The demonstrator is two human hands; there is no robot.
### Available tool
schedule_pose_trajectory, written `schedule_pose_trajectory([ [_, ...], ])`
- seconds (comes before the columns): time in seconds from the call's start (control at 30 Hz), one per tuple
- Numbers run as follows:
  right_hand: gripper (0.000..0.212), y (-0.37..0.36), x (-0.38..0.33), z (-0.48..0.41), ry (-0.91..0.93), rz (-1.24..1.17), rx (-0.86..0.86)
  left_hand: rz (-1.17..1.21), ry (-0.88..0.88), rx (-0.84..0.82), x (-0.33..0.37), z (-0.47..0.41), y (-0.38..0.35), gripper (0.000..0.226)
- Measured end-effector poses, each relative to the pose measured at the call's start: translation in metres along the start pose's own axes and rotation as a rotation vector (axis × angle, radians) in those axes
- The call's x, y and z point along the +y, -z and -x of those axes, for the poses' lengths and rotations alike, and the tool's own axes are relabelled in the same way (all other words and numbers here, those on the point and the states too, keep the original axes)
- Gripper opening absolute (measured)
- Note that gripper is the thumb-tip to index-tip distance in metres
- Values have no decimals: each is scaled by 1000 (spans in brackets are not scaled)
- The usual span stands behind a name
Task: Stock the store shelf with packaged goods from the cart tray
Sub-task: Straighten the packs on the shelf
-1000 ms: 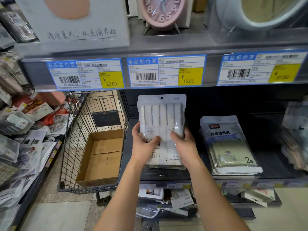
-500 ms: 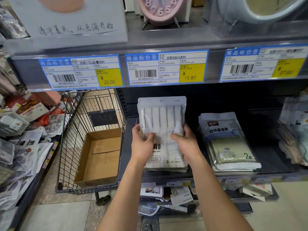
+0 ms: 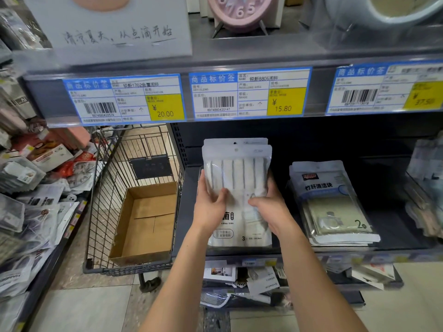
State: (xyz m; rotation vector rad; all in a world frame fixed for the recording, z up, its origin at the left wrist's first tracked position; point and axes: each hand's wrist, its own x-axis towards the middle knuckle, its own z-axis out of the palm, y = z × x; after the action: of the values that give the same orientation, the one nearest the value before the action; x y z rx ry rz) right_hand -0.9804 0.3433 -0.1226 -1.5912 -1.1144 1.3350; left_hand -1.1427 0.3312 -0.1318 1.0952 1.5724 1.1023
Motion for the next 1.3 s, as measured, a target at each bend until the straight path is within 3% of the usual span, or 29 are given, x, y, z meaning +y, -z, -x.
schedule_pose_trajectory([
  [0.17,104,0,-1,5,39,-15,-7,29,35,-39,-2,-3,4,89],
  [0.33,85,-2,1,3,37,-113,66,105,54,28,1,-4,0,75],
  [0.53,79,-5,5,0,65,-99,55,15,35,81,-1,-2,-2,69],
  [0.77,93,-3,7,-2,24,-41,25,-35,38,74,-1,-1,1,58],
  [1.1,94,-6,9,-6,-11,-86,87,3,31,46,-1,0,-1,81],
  [1.3,65,-10,11,-3,55,-194,118,-31,-23,55,0,7,0,88],
])
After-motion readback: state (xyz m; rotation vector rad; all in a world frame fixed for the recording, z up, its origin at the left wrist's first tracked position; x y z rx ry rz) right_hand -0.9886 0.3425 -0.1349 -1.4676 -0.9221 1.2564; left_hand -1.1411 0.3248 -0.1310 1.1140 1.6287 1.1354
